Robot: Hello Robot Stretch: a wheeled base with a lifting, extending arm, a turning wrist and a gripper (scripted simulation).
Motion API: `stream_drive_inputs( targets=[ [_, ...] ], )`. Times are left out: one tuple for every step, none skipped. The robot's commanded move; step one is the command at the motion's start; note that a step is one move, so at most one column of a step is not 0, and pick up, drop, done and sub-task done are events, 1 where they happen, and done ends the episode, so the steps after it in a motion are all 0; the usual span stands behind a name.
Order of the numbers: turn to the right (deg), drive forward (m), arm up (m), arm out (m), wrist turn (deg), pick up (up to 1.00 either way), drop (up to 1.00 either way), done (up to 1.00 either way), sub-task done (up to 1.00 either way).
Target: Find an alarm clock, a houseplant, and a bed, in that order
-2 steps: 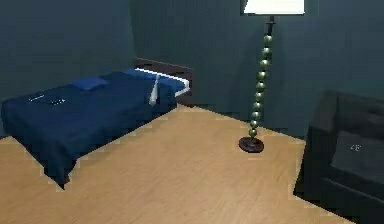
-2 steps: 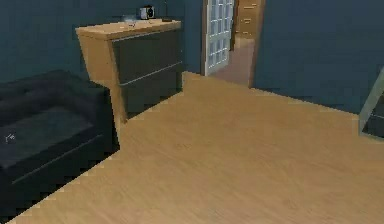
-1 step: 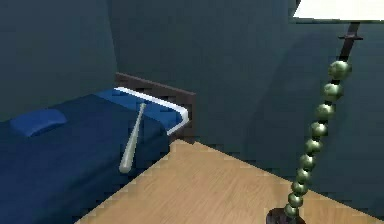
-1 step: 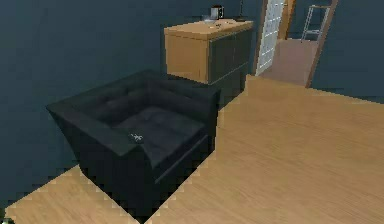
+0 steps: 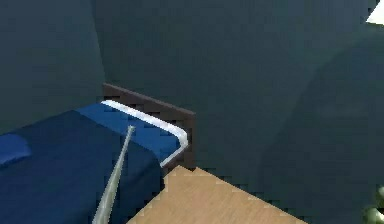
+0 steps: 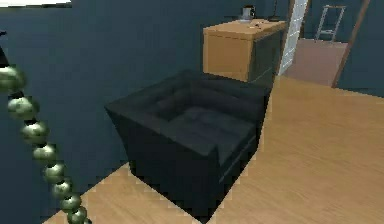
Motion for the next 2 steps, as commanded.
stream_drive_inputs(
  targets=[
    [-42.0,0.0,0.0,0.0,0.0,0.0,0.0,0.0,0.0],
    [0.0,0.0,0.0,0.0,0.0,0.0,0.0,1.0,0.0]
  ],
)
